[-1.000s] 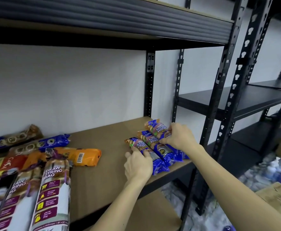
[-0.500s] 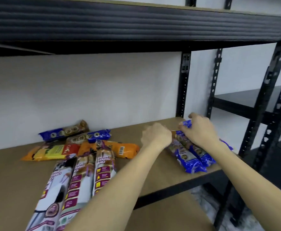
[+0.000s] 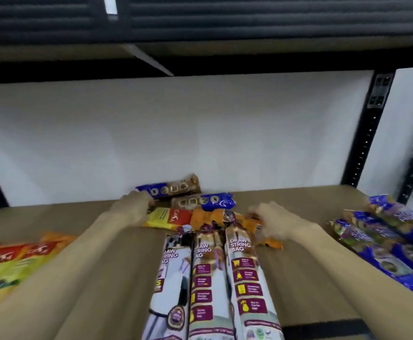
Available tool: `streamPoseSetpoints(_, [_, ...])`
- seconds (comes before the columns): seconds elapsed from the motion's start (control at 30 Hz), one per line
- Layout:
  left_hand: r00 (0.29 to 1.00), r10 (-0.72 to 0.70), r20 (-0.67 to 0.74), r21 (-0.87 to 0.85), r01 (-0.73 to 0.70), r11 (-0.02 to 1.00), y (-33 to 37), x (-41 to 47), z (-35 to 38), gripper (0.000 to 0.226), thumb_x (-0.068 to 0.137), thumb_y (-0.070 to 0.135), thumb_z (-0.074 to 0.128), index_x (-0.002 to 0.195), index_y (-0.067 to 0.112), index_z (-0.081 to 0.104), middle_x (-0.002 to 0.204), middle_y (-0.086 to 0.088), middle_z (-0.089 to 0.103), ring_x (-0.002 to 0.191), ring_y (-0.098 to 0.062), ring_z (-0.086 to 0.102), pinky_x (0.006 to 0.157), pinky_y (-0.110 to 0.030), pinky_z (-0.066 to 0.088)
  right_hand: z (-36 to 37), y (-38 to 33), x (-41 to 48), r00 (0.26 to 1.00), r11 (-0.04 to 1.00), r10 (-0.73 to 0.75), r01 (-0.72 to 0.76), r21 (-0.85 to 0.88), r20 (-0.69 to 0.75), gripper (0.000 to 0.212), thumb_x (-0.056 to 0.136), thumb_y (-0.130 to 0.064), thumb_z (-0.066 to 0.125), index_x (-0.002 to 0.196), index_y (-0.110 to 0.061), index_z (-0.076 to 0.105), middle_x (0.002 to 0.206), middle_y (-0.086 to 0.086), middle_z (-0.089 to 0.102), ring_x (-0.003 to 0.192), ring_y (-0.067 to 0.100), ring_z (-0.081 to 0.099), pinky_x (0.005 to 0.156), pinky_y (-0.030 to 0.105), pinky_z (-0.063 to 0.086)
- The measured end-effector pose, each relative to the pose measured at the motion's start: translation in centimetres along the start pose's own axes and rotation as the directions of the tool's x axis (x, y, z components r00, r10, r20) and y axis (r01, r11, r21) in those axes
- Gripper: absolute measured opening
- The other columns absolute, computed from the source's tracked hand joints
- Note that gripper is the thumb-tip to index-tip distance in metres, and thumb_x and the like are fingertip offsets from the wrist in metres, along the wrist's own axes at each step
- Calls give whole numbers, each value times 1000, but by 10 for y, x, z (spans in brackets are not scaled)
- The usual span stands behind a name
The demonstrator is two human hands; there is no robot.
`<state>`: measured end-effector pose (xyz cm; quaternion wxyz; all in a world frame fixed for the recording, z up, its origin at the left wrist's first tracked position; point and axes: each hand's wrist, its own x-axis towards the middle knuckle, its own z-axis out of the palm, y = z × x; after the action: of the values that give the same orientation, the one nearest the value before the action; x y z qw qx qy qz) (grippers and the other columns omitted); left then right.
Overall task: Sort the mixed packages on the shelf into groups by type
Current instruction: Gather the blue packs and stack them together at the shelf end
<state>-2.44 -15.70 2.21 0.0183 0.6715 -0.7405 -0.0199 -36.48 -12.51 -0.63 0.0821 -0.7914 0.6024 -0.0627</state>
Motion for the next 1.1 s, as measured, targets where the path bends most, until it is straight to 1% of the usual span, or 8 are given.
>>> streamPoseSetpoints(0.17, [989, 87, 116, 37, -92, 995, -28, 10, 37, 73, 86, 12, 54, 152, 34, 30, 161, 8, 27, 147, -25, 25, 112, -61, 30, -4, 7, 12, 998, 997, 51, -53, 64, 29, 49, 72, -29, 75, 119, -23, 61, 112, -3, 65, 101, 19, 60, 81, 30, 49])
streamPoseSetpoints(0.27, [992, 127, -11, 100, -125, 987, -28, 17, 36, 54, 84, 38, 67, 135, 34, 48, 140, 1, 51, 129, -23, 46, 102, -50, 42, -16, 14, 5, 988, 967, 142, -153, 204, 68, 29, 90, -29, 58, 116, -16, 63, 112, 0, 63, 104, 21, 59, 83, 32, 47])
streamPoseSetpoints(0.43, [988, 157, -13, 66, -155, 986, -25, 17, 39, 60, 70, 61, 74, 119, 30, 58, 117, 2, 56, 109, -19, 54, 88, -38, 47, -7, 15, -5, 962, 944, 275, -272, 188, 11, 41, 99, -28, 48, 134, -7, 55, 135, 11, 60, 122, 27, 56, 98, 31, 45])
streamPoseSetpoints(0.6, [966, 232, 110, -127, -218, 968, -35, 6, 39, 45, 71, 42, 75, 113, 31, 65, 107, 4, 72, 94, -15, 65, 83, -34, 53, -4, 4, -9, 968, 968, 243, -246, 45, 64, 73, 58, -50, 83, 119, -14, 65, 106, 1, 65, 95, 21, 62, 80, 31, 54])
streamPoseSetpoints(0.73, [988, 149, -32, -49, -150, 987, -33, -19, 29, 58, 60, 54, 69, 114, 34, 67, 106, 1, 69, 99, -22, 62, 79, -35, 53, -11, -3, -15, 941, 942, 334, -335, -22, -64, 48, 58, -37, 82, 95, -10, 65, 89, 6, 62, 80, 26, 62, 65, 33, 55])
streamPoseSetpoints(0.83, [986, 70, -150, -129, -90, 988, -41, -46, 9, 49, 58, 53, 65, 101, 30, 69, 93, -3, 67, 92, -28, 61, 66, -32, 46, -34, -22, -26, 894, 922, 378, -386, 16, -242, 38, 68, -40, 78, 82, -11, 58, 74, 4, 54, 71, 25, 55, 48, 29, 37])
streamPoseSetpoints(0.9, [981, -17, -194, -187, -20, 982, -55, -64, -10, 41, 57, 55, 63, 88, 28, 66, 86, -4, 62, 89, -28, 60, 62, -31, 41, -47, -55, -29, 863, 924, 375, -378, 62, -339, 45, 70, -45, 77, 88, -8, 59, 77, 7, 56, 75, 29, 54, 51, 30, 33])
streamPoseSetpoints(1.1, [921, -241, -305, -237, 172, 956, -128, -129, -45, 62, 56, 60, 63, 98, 16, 73, 99, -8, 70, 91, -30, 61, 77, -38, 55, -46, -220, -17, 913, 964, 197, -115, 239, -357, 61, 68, -57, 76, 101, -9, 57, 89, 8, 57, 88, 31, 56, 67, 31, 38])
